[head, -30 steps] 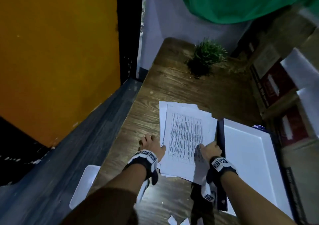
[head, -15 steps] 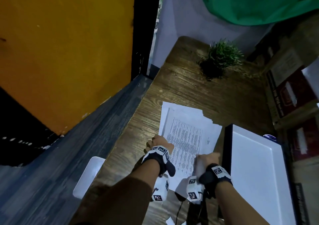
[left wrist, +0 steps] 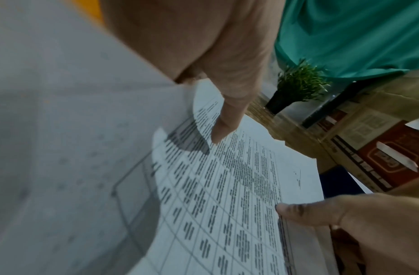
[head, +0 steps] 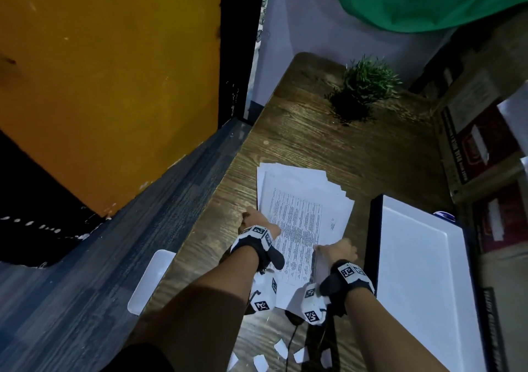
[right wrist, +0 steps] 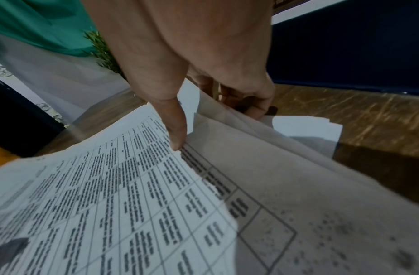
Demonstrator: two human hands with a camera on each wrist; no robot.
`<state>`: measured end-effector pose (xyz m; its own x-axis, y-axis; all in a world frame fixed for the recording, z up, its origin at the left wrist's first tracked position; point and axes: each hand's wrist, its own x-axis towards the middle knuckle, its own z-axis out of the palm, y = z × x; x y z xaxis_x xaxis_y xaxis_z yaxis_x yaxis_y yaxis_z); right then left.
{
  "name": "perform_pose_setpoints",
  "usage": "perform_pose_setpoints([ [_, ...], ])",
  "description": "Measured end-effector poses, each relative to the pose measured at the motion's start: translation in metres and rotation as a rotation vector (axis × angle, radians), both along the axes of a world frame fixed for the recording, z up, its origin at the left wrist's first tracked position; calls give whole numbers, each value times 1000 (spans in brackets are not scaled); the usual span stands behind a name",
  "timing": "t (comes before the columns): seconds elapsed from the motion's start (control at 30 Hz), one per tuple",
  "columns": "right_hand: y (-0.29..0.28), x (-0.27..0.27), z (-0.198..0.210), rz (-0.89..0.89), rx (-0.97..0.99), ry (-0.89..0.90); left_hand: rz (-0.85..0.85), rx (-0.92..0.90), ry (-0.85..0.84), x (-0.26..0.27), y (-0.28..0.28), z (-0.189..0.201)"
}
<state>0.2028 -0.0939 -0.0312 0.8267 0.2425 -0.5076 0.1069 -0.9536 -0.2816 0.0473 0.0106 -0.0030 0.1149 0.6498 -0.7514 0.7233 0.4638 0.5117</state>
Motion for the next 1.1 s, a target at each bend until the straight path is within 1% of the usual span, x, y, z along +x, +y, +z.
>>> perform_pose_setpoints([
  [0.07,2,-3,-1,4,19,8,15,-37,-13,-4,2,-2],
  [0.2,3,-1,-2,55,49,19,-109,3,-40,-7,-1,12],
  [0.3,1,6,-6,92,82,27,-112,83,-122,-3,-5,17],
  [0.37,-3,13,-6,82,129,116,-122,164,-218,-4,-7,22],
  [0.4,-5,16,-3,59,181,201,-130,184,-290,-9,-7,29],
  [0.43,-8,22,-4,44,253,283,-143,203,-355,-15,-7,35],
  [0.5,-14,27,8,-16,402,432,-137,216,-474,-32,-3,54],
  [0.53,-16,27,15,-36,473,484,-119,204,-535,-43,-1,62],
  [0.57,-16,25,26,-20,564,536,-95,188,-594,-55,3,70],
  [0.63,-14,8,60,55,766,672,-37,153,-657,-81,5,82],
  [0.7,-10,-17,96,136,904,721,25,195,-689,-106,4,94],
  [0.73,-5,-30,114,185,956,663,55,253,-698,-115,3,100],
  [0.77,-1,-45,130,224,1005,560,92,329,-691,-124,1,106],
  [0.8,1,-61,148,255,1030,453,136,403,-694,-133,-2,117],
  [0.83,1,-77,163,262,1065,388,188,466,-712,-141,-6,129],
  [0.9,-4,-98,180,236,1144,319,295,512,-801,-160,-13,149],
  [0.93,-10,-105,189,238,1167,325,325,497,-866,-171,-17,160],
  [0.97,-18,-113,195,229,1185,346,311,460,-925,-184,-22,169],
  [1.0,-26,-116,200,262,1178,399,256,432,-956,-197,-24,176],
  [1.03,-33,-121,205,285,1134,458,179,414,-945,-208,-26,181],
  [1.07,-48,-140,210,283,1085,526,71,403,-865,-230,-37,188],
  [1.1,-44,-139,211,288,1025,547,-12,428,-785,-228,-33,185],
])
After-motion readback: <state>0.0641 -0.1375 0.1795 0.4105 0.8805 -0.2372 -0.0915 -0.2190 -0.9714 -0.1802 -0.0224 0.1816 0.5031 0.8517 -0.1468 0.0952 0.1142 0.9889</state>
